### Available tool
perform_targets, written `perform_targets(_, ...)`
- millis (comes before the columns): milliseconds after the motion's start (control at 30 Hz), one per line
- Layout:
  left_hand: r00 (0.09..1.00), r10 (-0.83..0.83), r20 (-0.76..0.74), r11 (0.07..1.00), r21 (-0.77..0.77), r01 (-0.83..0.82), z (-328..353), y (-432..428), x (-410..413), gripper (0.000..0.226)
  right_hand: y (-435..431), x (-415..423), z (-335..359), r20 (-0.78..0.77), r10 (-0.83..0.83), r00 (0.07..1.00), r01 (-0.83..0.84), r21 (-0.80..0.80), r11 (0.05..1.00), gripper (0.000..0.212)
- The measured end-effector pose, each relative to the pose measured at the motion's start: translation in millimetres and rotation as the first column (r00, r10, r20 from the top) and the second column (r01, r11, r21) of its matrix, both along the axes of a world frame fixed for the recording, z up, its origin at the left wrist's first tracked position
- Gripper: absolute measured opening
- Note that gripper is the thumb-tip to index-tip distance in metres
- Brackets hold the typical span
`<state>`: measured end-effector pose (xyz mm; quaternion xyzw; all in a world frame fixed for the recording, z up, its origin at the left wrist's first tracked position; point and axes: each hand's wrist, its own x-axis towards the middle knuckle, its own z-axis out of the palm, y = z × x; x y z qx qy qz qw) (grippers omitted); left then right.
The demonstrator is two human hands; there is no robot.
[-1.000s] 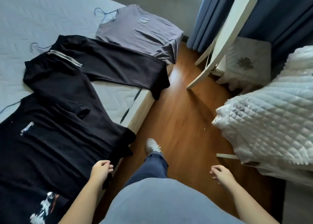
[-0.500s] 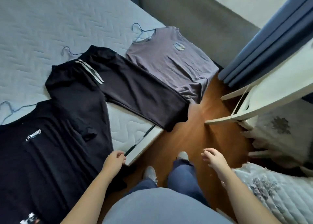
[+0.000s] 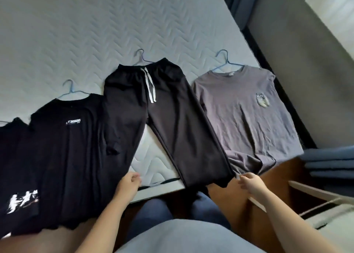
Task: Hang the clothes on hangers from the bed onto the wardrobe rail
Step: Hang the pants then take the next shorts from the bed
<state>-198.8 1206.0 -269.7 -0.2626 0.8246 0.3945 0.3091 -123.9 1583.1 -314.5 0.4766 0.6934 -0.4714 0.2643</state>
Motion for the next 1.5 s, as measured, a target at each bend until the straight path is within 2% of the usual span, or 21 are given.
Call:
perform_targets(67, 0.999, 0.045, 0.001, 0.999, -0.010, -0.045, 5.2, 4.5, -2.9, 0.013, 13.2, -41.2, 4.5, 0.022, 0.105, 0.994, -0.106, 0.014, 0.994, 0.024)
perform_targets(167, 0.989, 0.147, -0.018, 0.988, -0.039, -0.147, 9.4, -3.4, -5.7, 0.012, 13.9, -95.8, -4.5, 0.035, 0.202, 0.979, -0.203, 0.017, 0.979, 0.021)
perform_targets(433, 0.957, 0.291, -0.008, 0.952, -0.098, -0.291, -15.2, -49.8, -64.3, 0.018, -72.7, -202.3, -19.4, -0.071, 0.293, 0.954, -0.298, -0.081, 0.951, 0.015)
perform_targets(600, 0.969, 0.244, -0.041, 0.958, -0.146, -0.247, -59.9, -75.4, -157.2, 0.026, -105.0, -284.9, -47.3, -0.154, 0.371, 0.916, -0.378, -0.016, 0.926, 0.019)
perform_targets(800, 0.974, 0.100, -0.202, 0.968, -0.208, -0.143, -129.9, -95.0, -283.7, 0.028, -124.4, -414.4, -85.2, -0.286, 0.488, 0.824, -0.450, 0.191, 0.872, 0.023)
perform_targets(967, 0.960, -0.068, -0.272, 0.910, -0.412, -0.052, -184.1, -105.5, -360.6, 0.061, -134.6, -516.1, -116.2, -0.368, 0.517, 0.772, -0.413, 0.328, 0.850, 0.031)
perform_targets(1100, 0.977, -0.136, -0.164, 0.855, -0.517, 0.032, -225.3, -112.1, -378.0, 0.086, -135.8, -570.0, -138.3, -0.316, 0.600, 0.735, -0.416, 0.488, 0.767, 0.046)
perform_targets(1200, 0.976, -0.124, -0.178, 0.836, -0.549, 0.006, -244.0, -117.0, -372.8, 0.088, -133.0, -591.7, -157.2, -0.224, 0.629, 0.744, -0.451, 0.526, 0.721, 0.055)
perform_targets(1400, 0.968, -0.103, -0.227, 0.839, -0.543, -0.038, -255.5, -121.3, -370.6, 0.085, -134.9, -619.0, -177.5, -0.003, 0.699, 0.715, -0.491, 0.710, 0.506, 0.064)
perform_targets(1433, 0.968, -0.103, -0.231, 0.838, -0.544, -0.041, -256.0, -120.9, -371.0, 0.085, -134.2, -622.0, -179.9, 0.001, 0.699, 0.715, -0.487, 0.717, 0.498, 0.066)
perform_targets(1500, 0.968, -0.103, -0.230, 0.834, -0.550, -0.043, -256.5, -120.7, -371.0, 0.084, -132.9, -625.8, -182.6, -0.047, 0.644, 0.764, -0.462, 0.656, 0.596, 0.068)
